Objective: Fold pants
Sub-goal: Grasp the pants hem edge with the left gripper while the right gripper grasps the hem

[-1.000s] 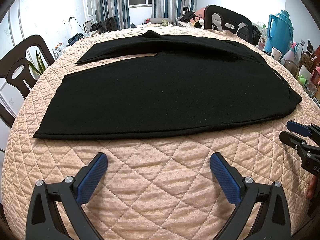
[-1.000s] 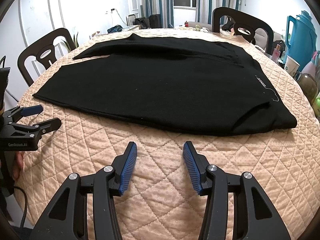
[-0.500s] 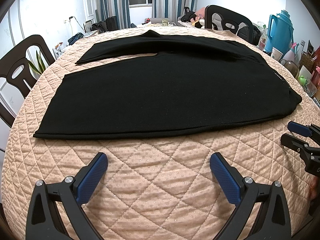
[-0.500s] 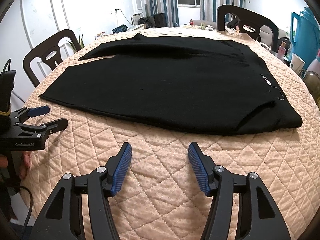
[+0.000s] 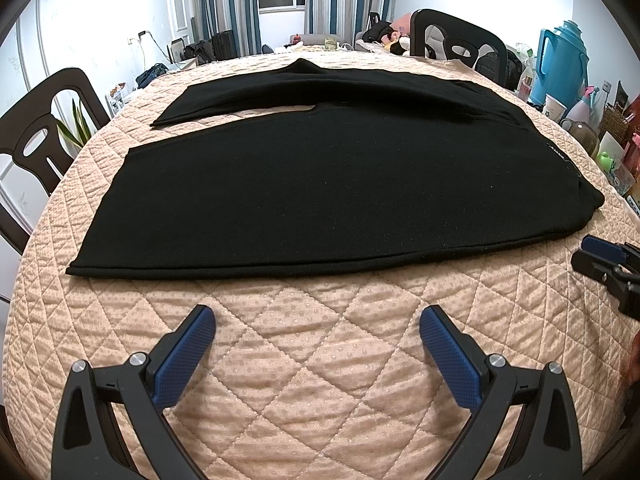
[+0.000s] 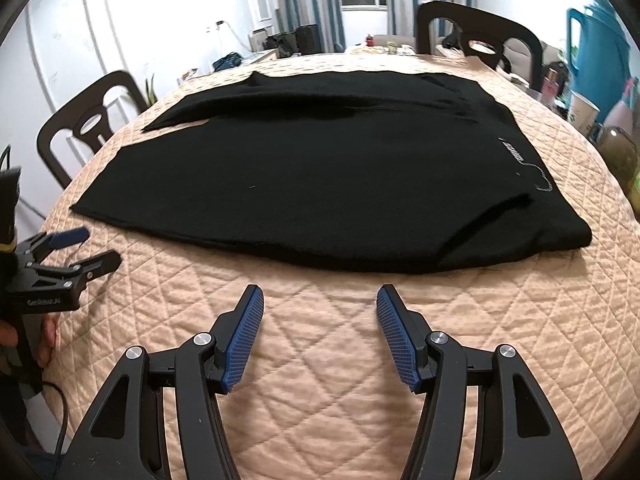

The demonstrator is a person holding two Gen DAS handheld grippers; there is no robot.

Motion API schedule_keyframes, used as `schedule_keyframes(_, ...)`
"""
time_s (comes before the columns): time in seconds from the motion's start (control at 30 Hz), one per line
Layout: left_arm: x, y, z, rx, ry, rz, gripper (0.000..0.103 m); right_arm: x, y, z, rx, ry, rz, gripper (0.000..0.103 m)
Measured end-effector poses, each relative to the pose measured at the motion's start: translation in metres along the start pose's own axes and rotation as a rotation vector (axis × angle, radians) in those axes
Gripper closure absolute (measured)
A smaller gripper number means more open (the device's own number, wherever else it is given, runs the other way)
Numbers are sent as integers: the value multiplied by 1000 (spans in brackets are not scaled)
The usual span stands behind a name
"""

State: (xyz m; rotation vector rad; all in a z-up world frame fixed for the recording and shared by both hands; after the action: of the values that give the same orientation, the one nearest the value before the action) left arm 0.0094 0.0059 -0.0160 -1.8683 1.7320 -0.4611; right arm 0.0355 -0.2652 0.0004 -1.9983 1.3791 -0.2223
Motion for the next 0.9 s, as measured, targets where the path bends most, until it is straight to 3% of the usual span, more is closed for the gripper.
schedule_keyframes(0.3,-7,-10,6,-10,4,-36,0,37,-7,-9,36,20,112,43)
schedule_keyframes(0.47,-32,-13,9,-5,22,-155,0,54,-10,-10,54,8,183,43)
schedule_keyframes(0.57,-49,-17,10,5,73,-241,0,64,-12,-11,74,-3,218,43)
schedule_keyframes(0.77,-71,-29,22,15,81,-367,1,86,-23,-8,149,-44,341,43)
schedule_keyframes(0.9,-87,-35,27,26,71,-451,16,109,-22,-20,237,-12,440,43)
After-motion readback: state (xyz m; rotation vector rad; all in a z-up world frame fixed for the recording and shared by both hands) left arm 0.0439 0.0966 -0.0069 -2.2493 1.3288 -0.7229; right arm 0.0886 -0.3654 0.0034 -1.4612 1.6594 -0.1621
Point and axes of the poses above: each gripper's, at about its wrist camera, not at the fingertips, and z roughly the way its jaws point, x to its right, y to its underside, the point moved 2 cm from there along z, roughly the way its jaws point, and after that the axes turned 9 degrees about -y, right-handed, at the moved point
